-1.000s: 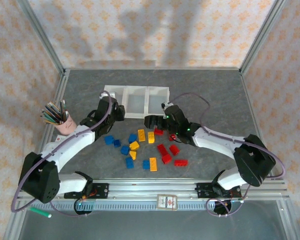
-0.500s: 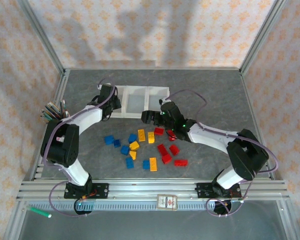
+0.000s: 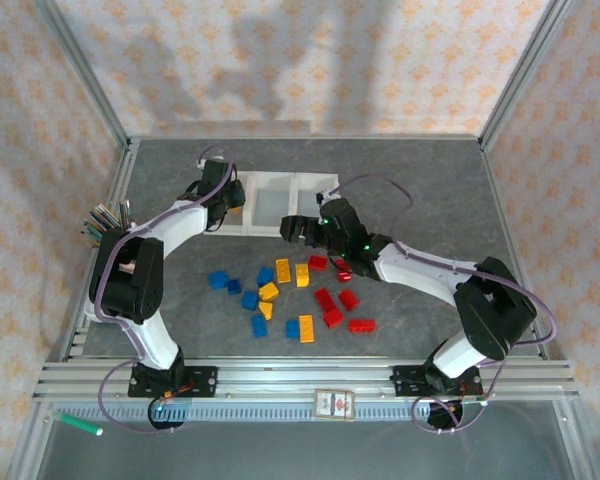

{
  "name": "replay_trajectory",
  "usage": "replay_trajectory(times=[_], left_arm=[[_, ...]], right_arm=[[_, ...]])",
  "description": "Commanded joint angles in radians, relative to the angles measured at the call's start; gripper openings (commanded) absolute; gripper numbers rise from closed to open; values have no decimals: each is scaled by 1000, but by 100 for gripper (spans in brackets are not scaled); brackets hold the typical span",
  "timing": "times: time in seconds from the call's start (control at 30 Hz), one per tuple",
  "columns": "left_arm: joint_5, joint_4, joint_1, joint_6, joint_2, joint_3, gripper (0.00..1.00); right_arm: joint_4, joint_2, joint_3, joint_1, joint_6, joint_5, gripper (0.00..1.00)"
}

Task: Sort the legos into containers by color
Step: Place the lego in the container, then pick up the lego from the center of the table.

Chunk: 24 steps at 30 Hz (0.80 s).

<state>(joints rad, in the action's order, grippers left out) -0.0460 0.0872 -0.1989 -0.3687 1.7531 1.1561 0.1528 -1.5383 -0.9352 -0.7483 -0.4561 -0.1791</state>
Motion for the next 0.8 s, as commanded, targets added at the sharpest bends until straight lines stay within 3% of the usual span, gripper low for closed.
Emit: replay_trajectory(times=[0.0, 0.13, 0.37, 0.57, 0.77], left_arm=[[-40, 45, 2, 26, -8, 37, 55], [28, 75, 1, 12, -54, 22, 54], [167, 57, -19, -38, -223, -154, 55], [144, 113, -159, -62, -364, -276, 57], [123, 170, -293, -126, -406, -340, 58]], right_arm=[[-23, 17, -30, -5, 17, 31, 100], [-44, 40, -21, -5, 17, 20, 100], [-104, 101, 42, -3, 18, 24, 100], [-164, 141, 98, 7, 2, -12, 100], [-176, 196, 186, 25, -31, -39, 100]])
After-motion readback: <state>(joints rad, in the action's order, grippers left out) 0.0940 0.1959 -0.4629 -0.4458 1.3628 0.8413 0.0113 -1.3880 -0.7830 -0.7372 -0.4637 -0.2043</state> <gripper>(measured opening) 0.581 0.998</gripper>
